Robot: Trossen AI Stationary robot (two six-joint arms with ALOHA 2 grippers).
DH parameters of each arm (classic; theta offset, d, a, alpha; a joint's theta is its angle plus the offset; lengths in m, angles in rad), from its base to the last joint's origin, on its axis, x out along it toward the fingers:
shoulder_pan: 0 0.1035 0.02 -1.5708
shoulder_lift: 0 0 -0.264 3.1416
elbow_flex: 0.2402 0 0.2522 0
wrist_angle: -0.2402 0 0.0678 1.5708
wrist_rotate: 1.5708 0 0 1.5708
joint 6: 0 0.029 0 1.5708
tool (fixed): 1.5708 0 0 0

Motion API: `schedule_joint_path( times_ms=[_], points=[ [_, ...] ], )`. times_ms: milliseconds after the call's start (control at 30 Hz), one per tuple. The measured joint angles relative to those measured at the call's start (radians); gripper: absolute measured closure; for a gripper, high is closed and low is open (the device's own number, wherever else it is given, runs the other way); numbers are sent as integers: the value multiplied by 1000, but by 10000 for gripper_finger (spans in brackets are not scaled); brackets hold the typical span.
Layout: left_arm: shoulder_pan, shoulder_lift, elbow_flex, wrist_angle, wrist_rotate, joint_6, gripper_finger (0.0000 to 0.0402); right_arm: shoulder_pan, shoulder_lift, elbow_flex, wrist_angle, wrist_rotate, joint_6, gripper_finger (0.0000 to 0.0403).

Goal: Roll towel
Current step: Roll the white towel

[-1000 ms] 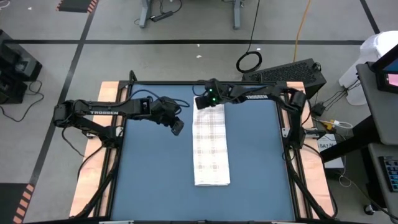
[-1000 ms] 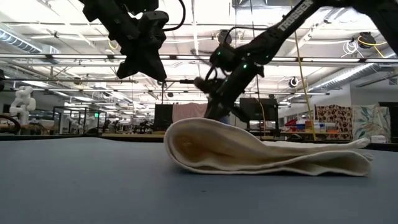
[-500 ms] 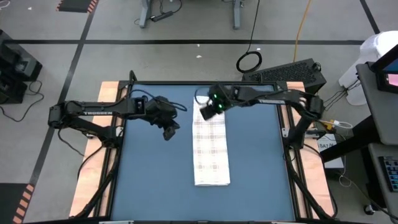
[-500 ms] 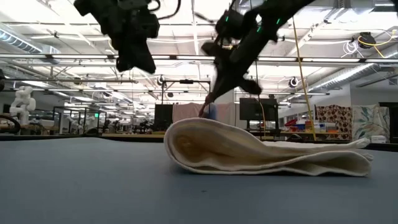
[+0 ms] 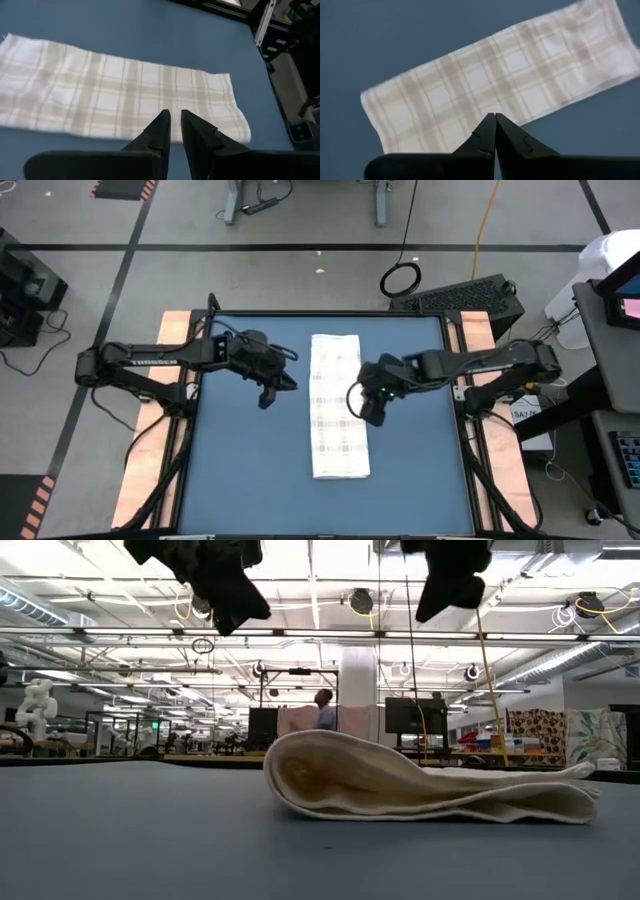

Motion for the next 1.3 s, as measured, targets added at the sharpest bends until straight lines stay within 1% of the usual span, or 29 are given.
schedule_joint_path(
  times_ms=[200, 300, 533, 667, 800, 933, 1067, 1133, 1300],
  points=[
    [-1, 80, 0, 102, -28, 0, 350, 2, -22, 0, -5, -1, -162, 403],
    [-2, 101, 0, 154, -29, 4, 350, 3, -23, 0, -16, -26, -228, 403],
    [-46, 107, 0, 148, -43, 141, 350, 10, -23, 0, 8, -22, -372, 403],
    [-91, 107, 0, 161, -150, 213, 350, 10, -23, 0, 38, 29, -441, 403],
    [-144, 107, 0, 163, -266, 281, 350, 14, -23, -1, 68, 35, -487, 403],
    [-196, 108, 0, 200, -324, 256, 350, 16, -17, -8, 93, 27, -521, 403],
    [-251, 119, 0, 238, -341, 241, 350, 31, -17, -78, 155, 24, -546, 402],
    [-283, 135, 0, 254, -370, 241, 350, 50, -18, -130, 198, 23, -544, 398],
    [-383, 222, 1, 354, -465, 229, 350, 128, -20, -295, 401, -10, -491, 377]
  ],
)
